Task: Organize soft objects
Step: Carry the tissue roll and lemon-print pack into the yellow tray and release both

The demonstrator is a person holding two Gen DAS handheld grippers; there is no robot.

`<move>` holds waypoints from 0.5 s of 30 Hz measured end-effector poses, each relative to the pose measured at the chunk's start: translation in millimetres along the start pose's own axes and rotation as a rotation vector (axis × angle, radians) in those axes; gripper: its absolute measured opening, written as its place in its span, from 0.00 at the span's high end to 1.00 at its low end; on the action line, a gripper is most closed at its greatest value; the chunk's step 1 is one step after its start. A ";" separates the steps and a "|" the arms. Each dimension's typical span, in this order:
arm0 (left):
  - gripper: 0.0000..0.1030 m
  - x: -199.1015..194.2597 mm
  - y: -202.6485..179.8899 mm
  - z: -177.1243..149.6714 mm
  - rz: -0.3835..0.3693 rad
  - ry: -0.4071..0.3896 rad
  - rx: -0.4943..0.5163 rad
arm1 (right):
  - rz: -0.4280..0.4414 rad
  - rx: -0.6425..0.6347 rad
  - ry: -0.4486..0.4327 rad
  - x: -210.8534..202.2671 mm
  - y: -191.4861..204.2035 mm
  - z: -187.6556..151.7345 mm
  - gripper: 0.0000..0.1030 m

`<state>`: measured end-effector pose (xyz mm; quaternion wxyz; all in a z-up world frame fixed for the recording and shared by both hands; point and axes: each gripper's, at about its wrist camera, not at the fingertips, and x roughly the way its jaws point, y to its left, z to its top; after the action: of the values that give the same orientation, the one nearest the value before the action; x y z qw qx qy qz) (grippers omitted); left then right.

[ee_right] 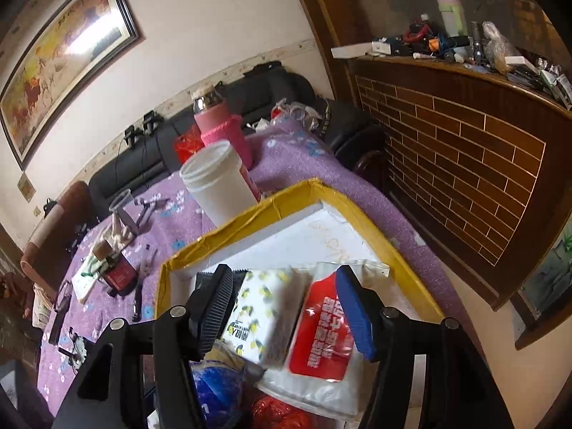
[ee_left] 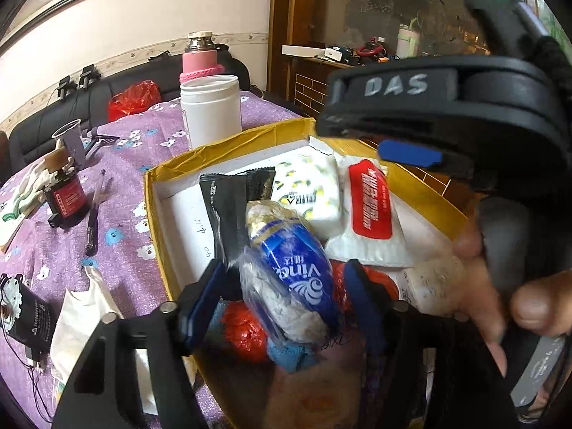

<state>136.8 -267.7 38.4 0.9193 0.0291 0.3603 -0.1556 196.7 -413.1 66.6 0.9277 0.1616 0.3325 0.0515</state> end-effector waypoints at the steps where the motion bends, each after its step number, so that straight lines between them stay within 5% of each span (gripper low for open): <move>1: 0.27 -1.1 0.0 0.9 0.005 -0.004 -0.003 | -0.001 0.003 -0.013 -3.5 -0.4 0.8 0.37; 15: 0.21 -50.0 -3.7 -0.5 0.066 -0.018 0.041 | 0.029 0.052 -0.068 -19.1 -12.7 4.6 0.37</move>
<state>100.7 -257.9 71.8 0.9263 0.0582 0.3478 -0.1329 184.6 -430.1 77.2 0.9332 0.1920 0.2995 0.0507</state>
